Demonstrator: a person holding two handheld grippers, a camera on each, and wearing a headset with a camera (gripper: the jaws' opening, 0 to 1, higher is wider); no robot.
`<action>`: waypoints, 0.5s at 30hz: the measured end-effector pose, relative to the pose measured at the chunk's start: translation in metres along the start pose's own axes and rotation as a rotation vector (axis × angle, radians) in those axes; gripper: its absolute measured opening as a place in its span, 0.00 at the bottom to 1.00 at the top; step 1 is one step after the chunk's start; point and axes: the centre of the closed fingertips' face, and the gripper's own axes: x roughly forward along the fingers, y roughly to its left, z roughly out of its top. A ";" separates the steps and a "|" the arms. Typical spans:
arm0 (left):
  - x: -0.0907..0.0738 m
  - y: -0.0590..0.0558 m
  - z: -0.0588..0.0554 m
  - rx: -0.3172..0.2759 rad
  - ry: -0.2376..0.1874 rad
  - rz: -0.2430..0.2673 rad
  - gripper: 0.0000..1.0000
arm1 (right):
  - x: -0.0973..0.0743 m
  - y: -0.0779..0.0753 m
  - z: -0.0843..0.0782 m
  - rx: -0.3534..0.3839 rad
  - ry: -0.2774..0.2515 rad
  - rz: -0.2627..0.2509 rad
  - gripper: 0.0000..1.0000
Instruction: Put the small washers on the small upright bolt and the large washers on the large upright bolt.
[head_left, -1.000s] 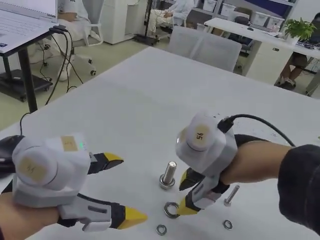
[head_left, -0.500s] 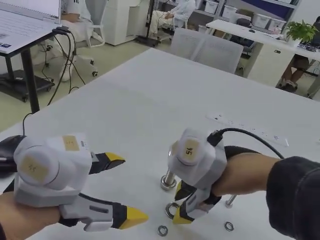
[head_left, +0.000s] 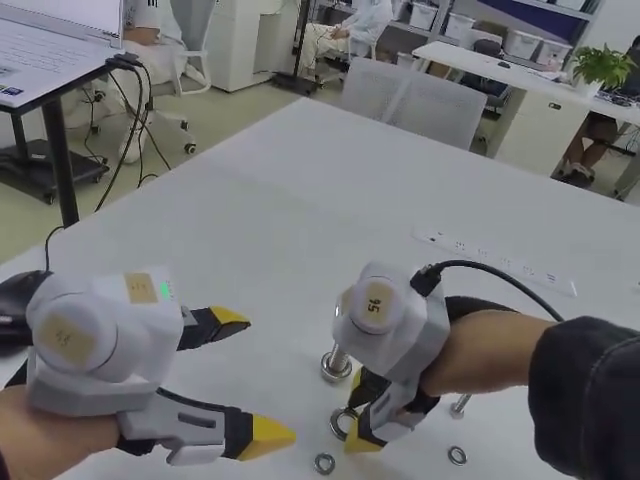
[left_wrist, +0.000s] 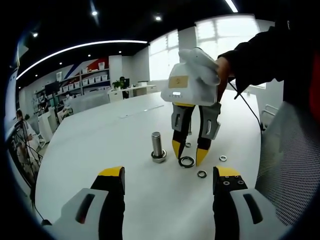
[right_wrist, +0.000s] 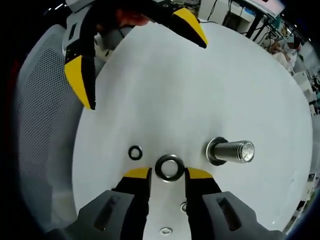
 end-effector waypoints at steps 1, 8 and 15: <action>0.000 0.000 0.000 -0.001 -0.001 0.000 0.71 | 0.000 0.000 0.000 0.001 -0.001 0.000 0.29; -0.001 -0.002 0.002 0.001 -0.005 0.001 0.71 | 0.000 0.001 0.000 0.001 0.003 0.000 0.26; -0.002 -0.003 0.002 0.000 -0.006 0.002 0.71 | -0.001 0.000 0.000 0.007 0.007 -0.004 0.25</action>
